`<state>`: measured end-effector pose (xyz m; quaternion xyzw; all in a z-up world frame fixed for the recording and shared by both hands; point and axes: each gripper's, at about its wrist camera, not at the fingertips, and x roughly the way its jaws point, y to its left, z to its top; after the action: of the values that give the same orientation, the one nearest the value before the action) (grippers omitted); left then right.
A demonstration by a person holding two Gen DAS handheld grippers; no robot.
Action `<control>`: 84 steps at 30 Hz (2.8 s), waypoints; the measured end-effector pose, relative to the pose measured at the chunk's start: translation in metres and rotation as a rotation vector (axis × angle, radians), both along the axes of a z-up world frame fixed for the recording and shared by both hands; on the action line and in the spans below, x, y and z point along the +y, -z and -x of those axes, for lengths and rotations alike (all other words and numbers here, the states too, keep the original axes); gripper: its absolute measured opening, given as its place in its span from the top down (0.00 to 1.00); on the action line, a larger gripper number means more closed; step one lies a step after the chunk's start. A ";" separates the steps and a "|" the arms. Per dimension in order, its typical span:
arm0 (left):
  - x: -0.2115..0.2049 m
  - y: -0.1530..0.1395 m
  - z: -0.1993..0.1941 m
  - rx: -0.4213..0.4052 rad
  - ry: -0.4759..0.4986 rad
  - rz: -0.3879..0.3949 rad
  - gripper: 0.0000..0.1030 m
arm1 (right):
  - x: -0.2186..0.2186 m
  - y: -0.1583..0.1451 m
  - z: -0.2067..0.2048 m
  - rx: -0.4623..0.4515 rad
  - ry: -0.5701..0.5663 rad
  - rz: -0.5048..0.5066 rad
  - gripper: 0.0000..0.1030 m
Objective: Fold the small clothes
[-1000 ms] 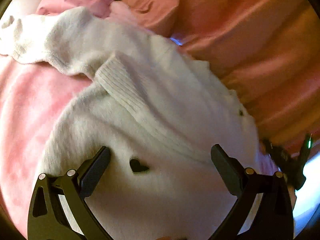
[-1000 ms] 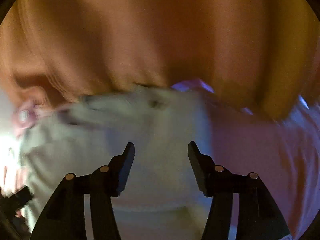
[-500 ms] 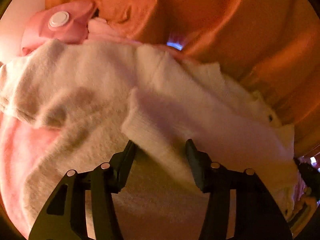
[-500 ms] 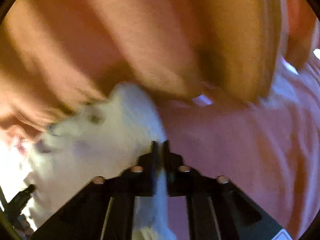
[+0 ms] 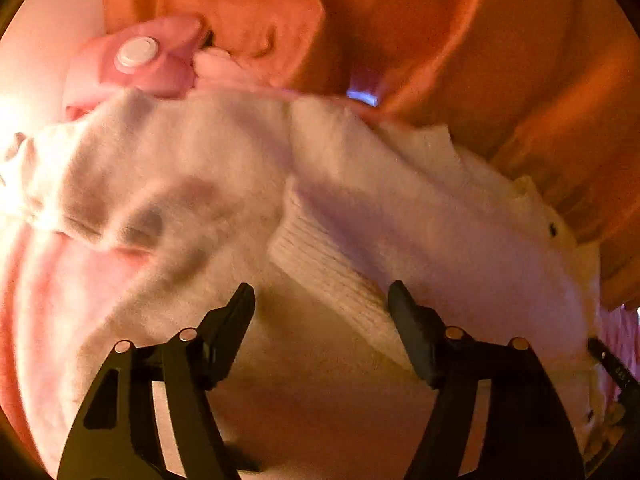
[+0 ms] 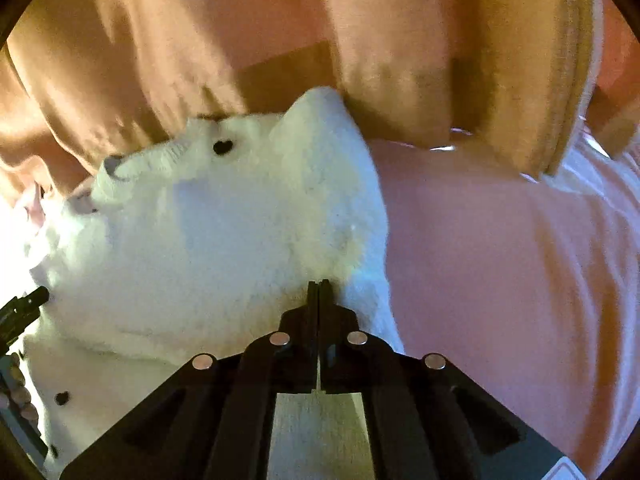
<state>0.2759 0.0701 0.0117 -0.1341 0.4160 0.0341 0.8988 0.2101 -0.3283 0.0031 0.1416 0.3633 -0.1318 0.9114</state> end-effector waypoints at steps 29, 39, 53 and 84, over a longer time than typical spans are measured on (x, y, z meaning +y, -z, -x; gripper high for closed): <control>0.039 -0.121 -0.032 -0.253 -0.048 -0.081 0.89 | 0.093 0.008 0.082 -0.040 -0.203 0.091 0.47; -0.122 -0.028 0.044 -0.077 0.365 -0.037 0.53 | 0.057 -0.010 0.086 -0.080 -0.126 0.143 0.42; 0.046 0.024 -0.006 0.010 -0.130 0.114 0.42 | 0.162 -0.045 -0.062 -0.016 -0.354 0.187 0.34; 0.061 -0.008 -0.015 -0.091 -0.117 0.282 0.88 | 0.027 -0.119 -0.009 -0.386 -0.216 -0.205 0.90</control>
<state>0.2909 0.1310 0.0196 -0.2842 0.3670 0.0214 0.8855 0.2190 -0.3013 0.1220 0.2164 0.2067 0.0335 0.9536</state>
